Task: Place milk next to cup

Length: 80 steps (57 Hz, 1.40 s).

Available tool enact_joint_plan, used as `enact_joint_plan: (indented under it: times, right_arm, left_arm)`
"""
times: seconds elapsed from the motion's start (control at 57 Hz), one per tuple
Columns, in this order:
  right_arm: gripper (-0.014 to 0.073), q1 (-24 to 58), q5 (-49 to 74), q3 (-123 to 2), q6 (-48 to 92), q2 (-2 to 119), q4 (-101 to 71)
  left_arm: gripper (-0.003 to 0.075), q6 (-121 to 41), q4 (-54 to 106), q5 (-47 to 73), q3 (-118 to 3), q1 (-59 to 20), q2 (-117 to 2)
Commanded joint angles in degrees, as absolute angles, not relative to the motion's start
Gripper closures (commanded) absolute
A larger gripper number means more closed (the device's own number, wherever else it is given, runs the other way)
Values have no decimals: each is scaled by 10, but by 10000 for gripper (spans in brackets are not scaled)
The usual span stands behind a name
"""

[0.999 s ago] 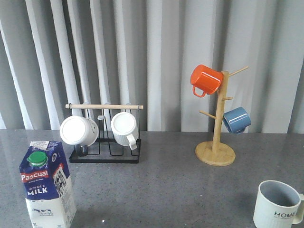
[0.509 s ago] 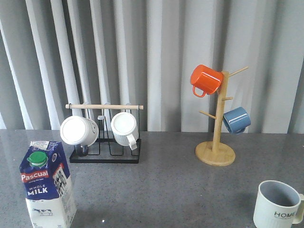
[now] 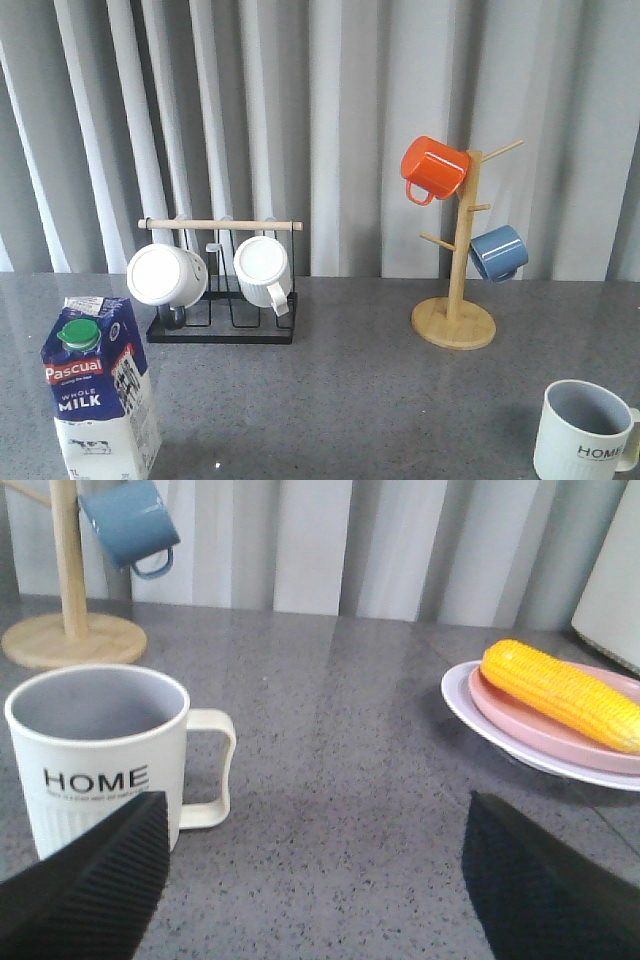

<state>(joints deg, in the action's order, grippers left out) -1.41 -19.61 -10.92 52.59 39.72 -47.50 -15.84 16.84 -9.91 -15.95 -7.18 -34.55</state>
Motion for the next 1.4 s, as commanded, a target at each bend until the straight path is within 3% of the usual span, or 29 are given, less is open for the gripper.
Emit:
enact_joint_plan:
  times: [0.0, 0.298, 0.544, 0.877, 1.385]
  right_arm:
    - [17, -14, -217, -128, 538, 429, -456]
    - [17, -14, -239, -150, 506, 528, -412]
    - [17, -14, -325, -150, 451, 585, -400]
    - [17, -14, -383, -150, 330, 662, -267]
    - [17, -14, -430, -189, 307, 766, -261]
  left_arm:
    - [127, -158, 173, -147, -173, -75, -346]
    - [130, -158, 173, -138, -173, -92, -346]
    - [130, -158, 173, -138, -173, -92, -346]
    - [130, -158, 173, -138, -173, -92, -346]
    - [130, -158, 173, -138, -173, -92, -346]
